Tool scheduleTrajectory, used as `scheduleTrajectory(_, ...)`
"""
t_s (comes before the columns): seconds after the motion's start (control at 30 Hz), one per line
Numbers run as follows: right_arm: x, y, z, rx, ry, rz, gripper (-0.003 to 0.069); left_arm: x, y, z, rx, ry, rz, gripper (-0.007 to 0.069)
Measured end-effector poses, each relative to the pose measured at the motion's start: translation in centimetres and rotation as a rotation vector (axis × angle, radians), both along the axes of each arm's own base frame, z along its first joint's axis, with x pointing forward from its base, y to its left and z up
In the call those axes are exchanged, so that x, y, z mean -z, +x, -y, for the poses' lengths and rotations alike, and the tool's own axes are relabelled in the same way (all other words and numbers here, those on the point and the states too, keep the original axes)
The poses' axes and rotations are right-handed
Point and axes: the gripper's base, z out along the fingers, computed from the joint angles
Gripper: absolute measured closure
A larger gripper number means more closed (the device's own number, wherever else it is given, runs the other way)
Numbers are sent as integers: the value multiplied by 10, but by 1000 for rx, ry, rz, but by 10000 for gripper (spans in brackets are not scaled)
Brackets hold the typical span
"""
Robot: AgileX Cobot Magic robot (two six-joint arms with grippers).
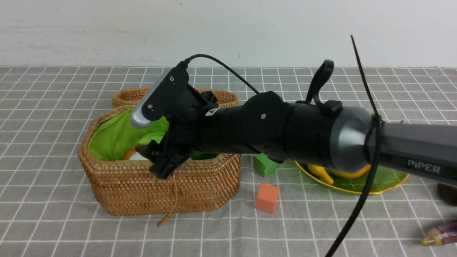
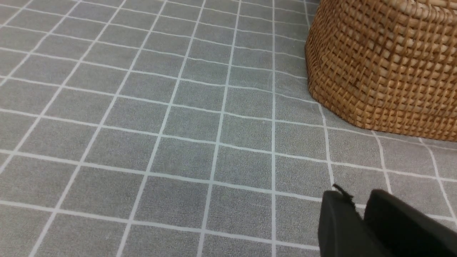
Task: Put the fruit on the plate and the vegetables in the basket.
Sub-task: Take a daikon with your right arm and place it on the basket on the left, then grab an eggplant with your right arm and place it in the basket on the left.
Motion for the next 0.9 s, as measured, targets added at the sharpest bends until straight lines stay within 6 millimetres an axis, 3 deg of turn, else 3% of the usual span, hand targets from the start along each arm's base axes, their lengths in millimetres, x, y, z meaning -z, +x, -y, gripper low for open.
scheduleTrajectory(0.1, -2, -7, -1, -57, -8, -32, 28, 0, 0, 0, 0, 0, 0, 513)
scheduleTrajectory(0.27, -24, -24, 5, -194, -43, -40, 82, 0, 0, 0, 0, 0, 0, 510)
scheduleTrajectory(0.37, -55, -32, 29, -256, -56, -52, 89, 0, 0, 0, 0, 0, 0, 504)
scheduleTrajectory(0.4, -56, -31, 33, -259, -61, -58, 89, 0, 0, 0, 0, 0, 0, 503)
scheduleTrajectory(0.47, -71, -33, 50, -247, -53, -99, 89, 0, 0, 0, 0, 0, 0, 501)
scheduleTrajectory(0.5, -80, -31, 75, -221, -76, -171, 90, 0, 0, 0, 0, 0, 0, 501)
scheduleTrajectory(0.57, -85, -30, 92, -181, -88, -238, 90, 0, 0, 0, 0, 0, 0, 501)
scheduleTrajectory(0.6, -87, -26, 112, -124, -117, -304, 90, 0, 0, 0, 0, 0, 0, 501)
scheduleTrajectory(0.77, -68, -9, 177, 251, -220, -619, 81, 0, 0, 0, 0, 0, 0, 496)
scheduleTrajectory(0.9, -45, -7, 213, 547, -207, -771, 80, 0, 0, 0, 0, 0, 0, 495)
